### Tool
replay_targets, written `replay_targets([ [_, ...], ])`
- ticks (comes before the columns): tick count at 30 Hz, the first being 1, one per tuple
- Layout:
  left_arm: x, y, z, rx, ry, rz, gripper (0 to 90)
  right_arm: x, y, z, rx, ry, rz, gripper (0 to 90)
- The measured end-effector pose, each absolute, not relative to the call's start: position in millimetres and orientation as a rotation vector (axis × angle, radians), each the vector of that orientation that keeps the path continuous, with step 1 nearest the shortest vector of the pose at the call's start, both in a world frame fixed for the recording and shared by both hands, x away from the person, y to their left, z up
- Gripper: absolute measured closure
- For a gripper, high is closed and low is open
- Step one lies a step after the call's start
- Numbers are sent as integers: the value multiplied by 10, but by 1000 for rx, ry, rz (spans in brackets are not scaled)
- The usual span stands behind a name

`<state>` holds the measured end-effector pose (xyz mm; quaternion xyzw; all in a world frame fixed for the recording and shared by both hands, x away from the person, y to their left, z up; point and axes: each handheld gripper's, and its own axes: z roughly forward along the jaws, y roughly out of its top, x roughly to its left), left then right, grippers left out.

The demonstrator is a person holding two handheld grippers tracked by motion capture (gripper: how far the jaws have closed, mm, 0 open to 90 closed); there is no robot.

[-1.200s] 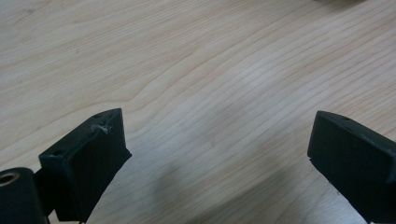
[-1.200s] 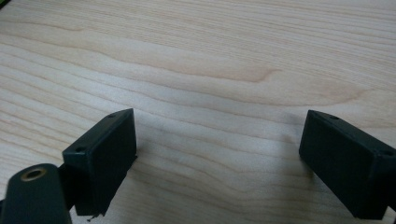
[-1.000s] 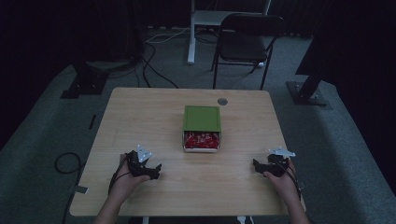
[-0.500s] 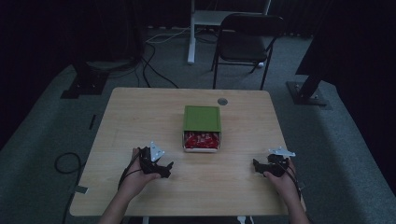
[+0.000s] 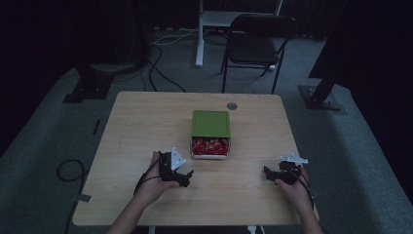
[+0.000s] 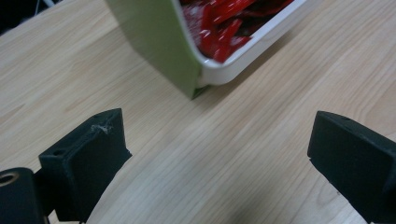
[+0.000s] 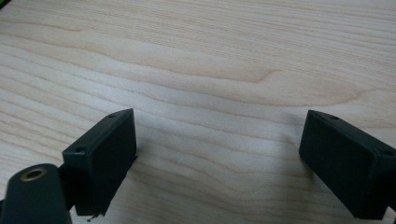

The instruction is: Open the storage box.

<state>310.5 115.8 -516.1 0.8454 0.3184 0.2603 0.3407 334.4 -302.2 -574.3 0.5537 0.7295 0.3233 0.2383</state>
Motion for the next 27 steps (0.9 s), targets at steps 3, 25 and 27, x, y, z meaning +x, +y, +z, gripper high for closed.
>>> replay_targets([
  [3,3117,1092,-5149,2210,798,672,52,3344,-3022,-5743,1517,1998,886,106],
  [25,3218,605,-5136,2258,587,672,55,3346,-3022,-5743,1516,1998,886,106],
  [27,3228,571,-5136,2258,579,666,61,3345,-3022,-5743,1517,1998,886,106],
])
